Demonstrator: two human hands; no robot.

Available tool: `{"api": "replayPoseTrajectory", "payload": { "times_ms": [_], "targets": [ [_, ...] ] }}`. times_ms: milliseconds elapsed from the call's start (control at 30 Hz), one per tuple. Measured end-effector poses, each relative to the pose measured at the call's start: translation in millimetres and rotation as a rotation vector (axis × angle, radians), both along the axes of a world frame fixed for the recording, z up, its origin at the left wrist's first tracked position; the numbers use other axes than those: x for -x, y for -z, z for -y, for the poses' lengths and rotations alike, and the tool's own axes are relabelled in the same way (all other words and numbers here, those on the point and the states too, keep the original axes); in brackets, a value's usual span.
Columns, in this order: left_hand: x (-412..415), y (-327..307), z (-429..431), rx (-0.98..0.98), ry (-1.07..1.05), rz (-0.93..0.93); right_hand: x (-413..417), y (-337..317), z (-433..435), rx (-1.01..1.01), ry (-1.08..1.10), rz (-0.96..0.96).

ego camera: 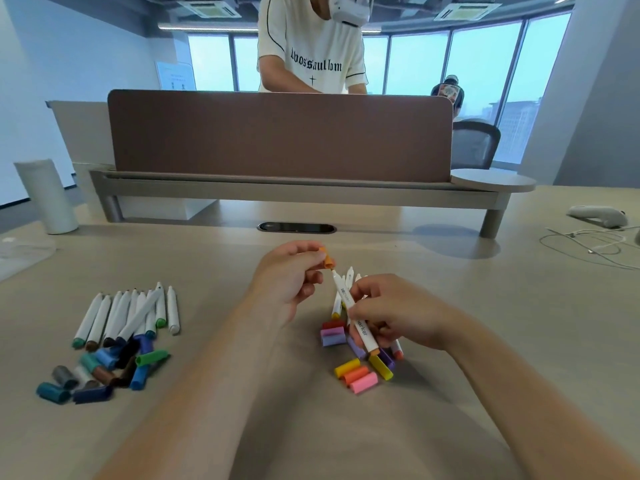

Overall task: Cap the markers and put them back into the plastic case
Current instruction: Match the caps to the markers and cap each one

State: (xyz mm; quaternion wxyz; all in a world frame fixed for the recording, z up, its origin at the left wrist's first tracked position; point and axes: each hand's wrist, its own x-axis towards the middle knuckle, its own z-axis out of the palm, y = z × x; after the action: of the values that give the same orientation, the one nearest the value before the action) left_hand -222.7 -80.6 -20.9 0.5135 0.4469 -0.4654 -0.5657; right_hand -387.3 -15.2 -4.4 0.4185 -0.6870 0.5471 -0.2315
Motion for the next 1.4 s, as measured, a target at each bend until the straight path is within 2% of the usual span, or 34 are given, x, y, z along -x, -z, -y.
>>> {"api": "replayPoseTrajectory", "payload": {
  "times_ms": [233,633,767,867,1033,1167,1233,1300,1400],
  "targets": [
    [3,0,-4,0.035,0.031,0.059,1,3,4,0.031,0.059,0.006],
    [3,-2,-5,0.041,-0.012,0.032,5,9,10,0.056,0.06,-0.043],
    [5,-1,-6,0.087,0.002,0.127,5,9,10,0.067,0.09,-0.005],
    [10,1,-7,0.112,-0.025,0.184,4,7,11,0.121,0.12,-0.02],
    [15,2,-8,0.125,-0.054,0.129,4,6,13,0.248,0.152,-0.103],
    [20,-2,-11,0.142,-0.058,0.142,8,4,13,0.245,0.174,-0.115],
    [23,-3,-13,0.115,-0.034,0.154,18,3,18,0.292,0.251,-0.2],
    [27,0,-14,0.097,-0.01,0.243,33,6,27,0.346,0.357,-0.359],
    [32,3,-18,0.135,0.022,0.364,52,15,37,0.308,0.489,-0.493]
  ]
}}
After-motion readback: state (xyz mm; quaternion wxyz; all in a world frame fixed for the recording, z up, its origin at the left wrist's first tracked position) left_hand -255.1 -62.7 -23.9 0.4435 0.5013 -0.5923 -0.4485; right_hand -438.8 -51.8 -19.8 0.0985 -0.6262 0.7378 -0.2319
